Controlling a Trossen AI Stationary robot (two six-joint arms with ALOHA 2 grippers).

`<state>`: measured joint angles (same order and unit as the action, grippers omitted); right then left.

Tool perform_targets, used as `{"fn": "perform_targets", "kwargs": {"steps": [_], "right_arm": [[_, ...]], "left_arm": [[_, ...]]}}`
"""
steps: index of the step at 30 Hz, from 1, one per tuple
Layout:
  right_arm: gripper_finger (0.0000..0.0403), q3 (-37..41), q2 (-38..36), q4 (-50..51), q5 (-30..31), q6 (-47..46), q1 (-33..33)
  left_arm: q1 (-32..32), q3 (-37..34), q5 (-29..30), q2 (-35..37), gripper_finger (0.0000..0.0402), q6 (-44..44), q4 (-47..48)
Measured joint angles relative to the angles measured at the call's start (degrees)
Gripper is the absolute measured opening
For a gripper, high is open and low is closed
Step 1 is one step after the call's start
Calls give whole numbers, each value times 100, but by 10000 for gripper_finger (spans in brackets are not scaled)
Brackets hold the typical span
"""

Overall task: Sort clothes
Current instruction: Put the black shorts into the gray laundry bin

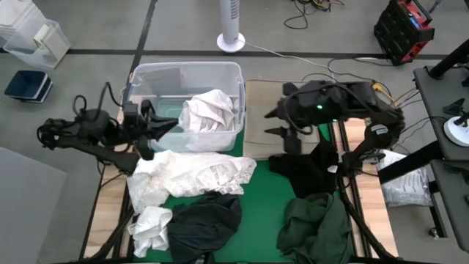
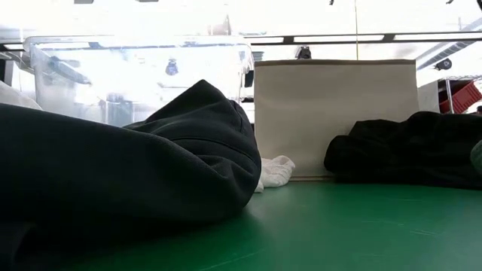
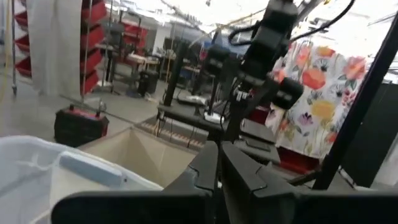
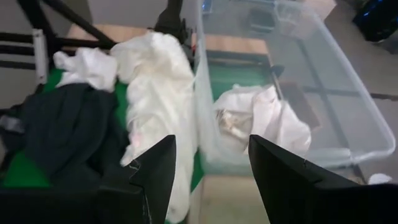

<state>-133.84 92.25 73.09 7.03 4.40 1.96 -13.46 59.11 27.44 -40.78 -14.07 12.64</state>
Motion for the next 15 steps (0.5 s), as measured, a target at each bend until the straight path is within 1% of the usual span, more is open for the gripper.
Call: {"fn": "perform_targets", "kwargs": {"steps": [2,5,7,10,13,15], "right_arm": [[190,0,-119,255,4,-122,100],[186,0,-306,548,7,-309,274],[182,0,-421,633,16,-386,397],[176,0,-554,683,50,-487,527],[172,0,-654,708,52,-512,570],[171,0,-696,735,55,-510,570]], "left_arm": [[-13,1,-33,-109,0,-184,-2],[-110,2,-287,-278,0,-316,-108],[-296,7,-430,-414,0,-238,-356],[-702,24,-459,-635,0,-144,-564],[-1140,183,-443,-907,0,-223,-341],[-1467,378,-419,-1103,0,-385,46]]}}
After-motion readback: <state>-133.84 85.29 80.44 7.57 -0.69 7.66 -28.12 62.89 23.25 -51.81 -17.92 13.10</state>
